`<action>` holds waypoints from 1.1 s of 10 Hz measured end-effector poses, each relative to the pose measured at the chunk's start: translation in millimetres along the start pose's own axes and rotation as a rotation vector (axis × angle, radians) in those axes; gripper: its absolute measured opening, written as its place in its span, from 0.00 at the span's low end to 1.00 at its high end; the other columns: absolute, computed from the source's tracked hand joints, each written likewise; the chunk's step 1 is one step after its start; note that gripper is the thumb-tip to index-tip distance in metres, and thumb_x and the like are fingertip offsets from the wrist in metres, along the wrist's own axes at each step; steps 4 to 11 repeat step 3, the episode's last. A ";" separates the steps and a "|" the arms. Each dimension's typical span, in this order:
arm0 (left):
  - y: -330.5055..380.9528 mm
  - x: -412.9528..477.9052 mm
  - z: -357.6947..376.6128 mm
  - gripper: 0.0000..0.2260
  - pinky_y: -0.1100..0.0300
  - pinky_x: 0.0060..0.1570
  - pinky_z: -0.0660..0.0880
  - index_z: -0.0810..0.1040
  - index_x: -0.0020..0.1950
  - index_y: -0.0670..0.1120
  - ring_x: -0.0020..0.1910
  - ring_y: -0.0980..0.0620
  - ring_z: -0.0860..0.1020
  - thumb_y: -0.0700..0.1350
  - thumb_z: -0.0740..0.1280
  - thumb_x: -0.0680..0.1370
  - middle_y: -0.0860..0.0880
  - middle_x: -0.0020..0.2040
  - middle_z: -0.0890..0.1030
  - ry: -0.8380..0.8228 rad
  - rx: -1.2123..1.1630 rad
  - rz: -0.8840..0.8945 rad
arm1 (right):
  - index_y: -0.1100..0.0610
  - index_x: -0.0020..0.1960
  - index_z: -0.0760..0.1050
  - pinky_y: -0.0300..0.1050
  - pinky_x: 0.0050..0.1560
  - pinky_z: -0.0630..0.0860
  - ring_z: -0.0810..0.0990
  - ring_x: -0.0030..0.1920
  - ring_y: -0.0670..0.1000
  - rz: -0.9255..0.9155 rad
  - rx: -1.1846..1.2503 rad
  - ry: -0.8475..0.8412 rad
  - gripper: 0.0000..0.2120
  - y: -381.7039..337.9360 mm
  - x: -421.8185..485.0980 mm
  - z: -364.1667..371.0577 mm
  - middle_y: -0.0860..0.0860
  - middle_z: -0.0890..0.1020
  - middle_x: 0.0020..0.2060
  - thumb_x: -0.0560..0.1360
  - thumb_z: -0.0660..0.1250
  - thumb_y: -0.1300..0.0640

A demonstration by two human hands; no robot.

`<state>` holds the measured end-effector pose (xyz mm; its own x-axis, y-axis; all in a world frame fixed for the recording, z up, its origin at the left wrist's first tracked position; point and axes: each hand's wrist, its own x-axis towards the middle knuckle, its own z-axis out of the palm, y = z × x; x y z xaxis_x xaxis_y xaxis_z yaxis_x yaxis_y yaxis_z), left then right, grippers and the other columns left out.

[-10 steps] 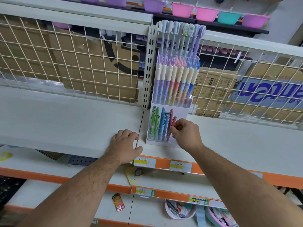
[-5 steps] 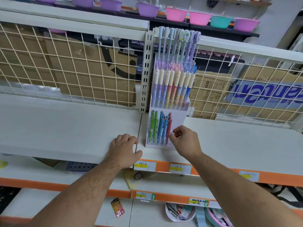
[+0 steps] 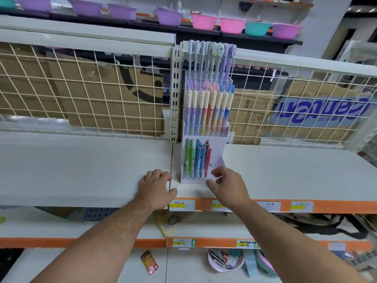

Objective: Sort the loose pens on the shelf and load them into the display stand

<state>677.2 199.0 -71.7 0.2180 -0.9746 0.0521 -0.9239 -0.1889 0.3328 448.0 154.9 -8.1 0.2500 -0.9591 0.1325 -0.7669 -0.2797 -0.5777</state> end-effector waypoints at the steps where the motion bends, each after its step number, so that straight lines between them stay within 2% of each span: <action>1: 4.6 -6.3 -5.3 0.20 0.54 0.68 0.62 0.71 0.67 0.58 0.67 0.52 0.65 0.59 0.63 0.76 0.55 0.66 0.70 -0.064 -0.023 -0.025 | 0.53 0.64 0.77 0.43 0.52 0.76 0.80 0.51 0.48 -0.046 -0.006 -0.041 0.18 -1.8 -13.7 -2.8 0.49 0.81 0.58 0.76 0.70 0.48; 3: 20.3 -29.3 -18.2 0.20 0.55 0.66 0.65 0.72 0.67 0.58 0.66 0.53 0.66 0.57 0.65 0.75 0.56 0.65 0.70 0.040 -0.097 -0.012 | 0.50 0.65 0.76 0.41 0.53 0.76 0.78 0.52 0.45 -0.103 0.052 -0.085 0.19 -5.6 -35.2 -17.9 0.46 0.80 0.60 0.76 0.70 0.48; 11: 20.3 -29.3 -18.2 0.20 0.55 0.66 0.65 0.72 0.67 0.58 0.66 0.53 0.66 0.57 0.65 0.75 0.56 0.65 0.70 0.040 -0.097 -0.012 | 0.50 0.65 0.76 0.41 0.53 0.76 0.78 0.52 0.45 -0.103 0.052 -0.085 0.19 -5.6 -35.2 -17.9 0.46 0.80 0.60 0.76 0.70 0.48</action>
